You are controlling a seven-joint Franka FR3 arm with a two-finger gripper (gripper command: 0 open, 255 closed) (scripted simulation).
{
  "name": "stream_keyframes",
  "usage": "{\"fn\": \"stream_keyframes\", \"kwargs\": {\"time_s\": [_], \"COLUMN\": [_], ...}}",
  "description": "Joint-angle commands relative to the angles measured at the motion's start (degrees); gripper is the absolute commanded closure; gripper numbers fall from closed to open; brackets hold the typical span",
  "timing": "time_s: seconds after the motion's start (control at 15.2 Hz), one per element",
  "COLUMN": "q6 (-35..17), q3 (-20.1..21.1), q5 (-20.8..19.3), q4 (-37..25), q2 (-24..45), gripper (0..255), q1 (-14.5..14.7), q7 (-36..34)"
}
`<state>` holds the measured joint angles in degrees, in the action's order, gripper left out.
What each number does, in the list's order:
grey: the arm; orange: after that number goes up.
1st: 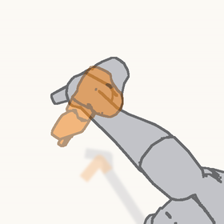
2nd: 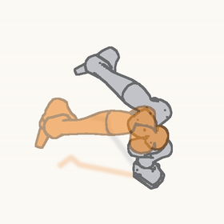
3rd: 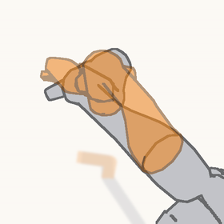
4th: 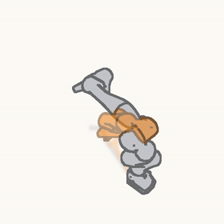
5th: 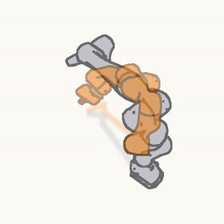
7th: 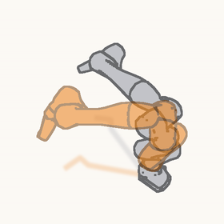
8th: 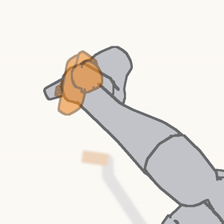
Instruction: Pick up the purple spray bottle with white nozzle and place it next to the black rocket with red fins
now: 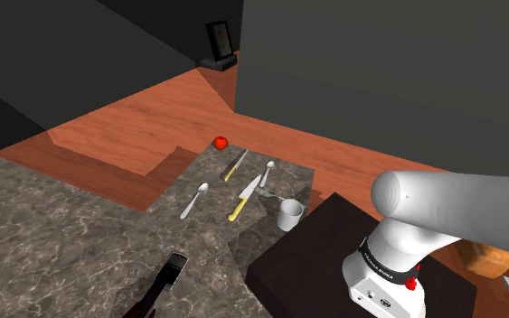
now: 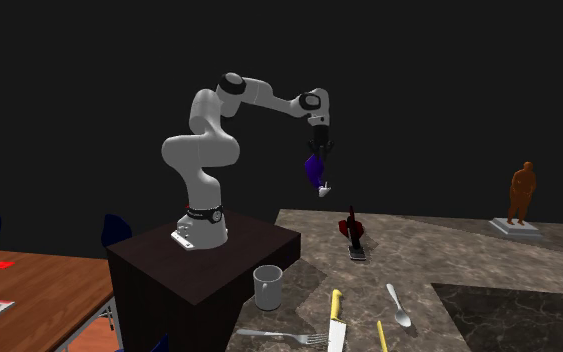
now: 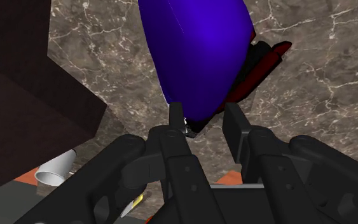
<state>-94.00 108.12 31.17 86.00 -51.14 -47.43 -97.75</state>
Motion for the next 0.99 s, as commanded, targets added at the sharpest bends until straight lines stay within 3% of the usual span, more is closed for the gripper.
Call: {"fn": "stream_keyframes", "kwargs": {"time_s": [0.0,0.92], "q6": [-0.96,-8.7], "q3": [1.23,7.04], "q5": [0.35,2.25], "q4": [0.69,4.42], "q2": [-1.68,-4.57], "gripper": [255,255], "q1": [-0.13,-1.81], "q7": [-0.2,-1.06]}}
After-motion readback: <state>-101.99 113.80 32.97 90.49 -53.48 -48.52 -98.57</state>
